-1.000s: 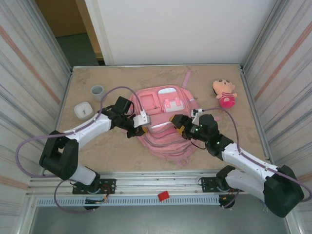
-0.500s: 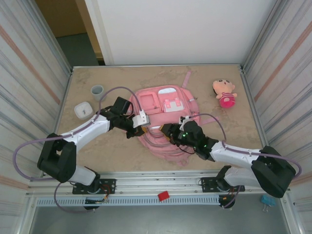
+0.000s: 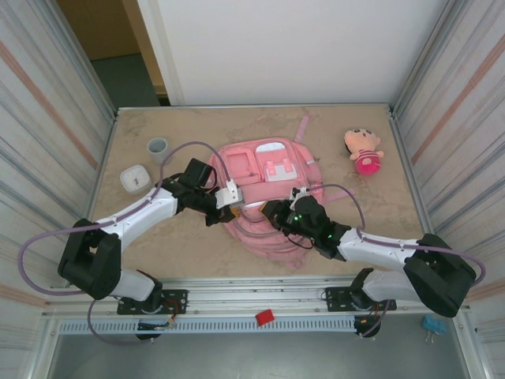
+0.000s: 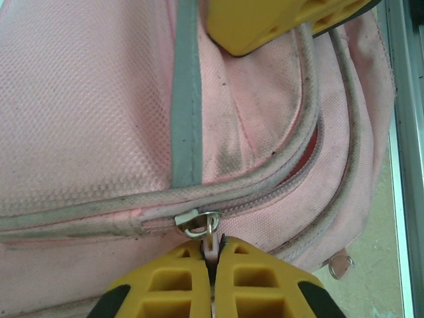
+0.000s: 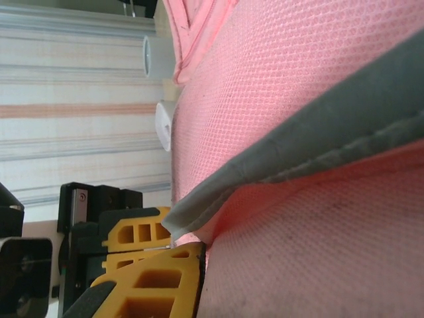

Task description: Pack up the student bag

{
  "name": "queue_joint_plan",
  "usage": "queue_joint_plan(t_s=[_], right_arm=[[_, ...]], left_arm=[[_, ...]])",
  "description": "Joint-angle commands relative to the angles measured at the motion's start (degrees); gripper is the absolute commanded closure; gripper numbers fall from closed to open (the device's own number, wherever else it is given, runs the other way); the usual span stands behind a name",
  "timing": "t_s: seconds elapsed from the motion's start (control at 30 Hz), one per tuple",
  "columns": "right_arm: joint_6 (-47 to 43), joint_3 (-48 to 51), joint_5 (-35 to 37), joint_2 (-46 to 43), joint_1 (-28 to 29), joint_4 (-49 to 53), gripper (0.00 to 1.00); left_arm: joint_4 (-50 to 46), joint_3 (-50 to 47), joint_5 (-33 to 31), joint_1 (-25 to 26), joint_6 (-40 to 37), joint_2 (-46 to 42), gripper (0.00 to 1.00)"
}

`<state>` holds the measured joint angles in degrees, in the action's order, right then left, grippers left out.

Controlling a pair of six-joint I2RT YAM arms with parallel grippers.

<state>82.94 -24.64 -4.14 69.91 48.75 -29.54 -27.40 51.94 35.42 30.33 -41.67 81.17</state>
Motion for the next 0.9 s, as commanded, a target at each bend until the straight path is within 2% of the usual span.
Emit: queue_joint_plan(t_s=[0.0, 0.23, 0.5, 0.7, 0.87], right_arm=[[-1.1, -3.2, 2.4, 0.8, 0.2, -1.0, 0.88], [-1.8, -4.7, 1.5, 1.5, 0.3, -0.1, 0.89], [-1.7, -5.1, 0.1, 3.2, 0.2, -2.3, 0.89], [-3.9, -5.6, -4.9, 3.0, -1.3, -2.5, 0.89], [-8.6, -6.4, -14.0, 0.7, -5.8, 2.5, 0.89]], left_arm=[[-3.8, 0.7, 6.4, 2.4, 0.8, -2.9, 0.97], [-3.8, 1.6, 11.7, 4.3, 2.1, -3.2, 0.96], [0.7, 1.6, 10.6, 8.2, 5.9, -3.3, 0.90], [3.9, 0.8, 9.6, 8.5, 7.8, -6.3, 0.69], [1.9, -1.1, 0.5, 8.5, 3.0, -12.5, 0.53]])
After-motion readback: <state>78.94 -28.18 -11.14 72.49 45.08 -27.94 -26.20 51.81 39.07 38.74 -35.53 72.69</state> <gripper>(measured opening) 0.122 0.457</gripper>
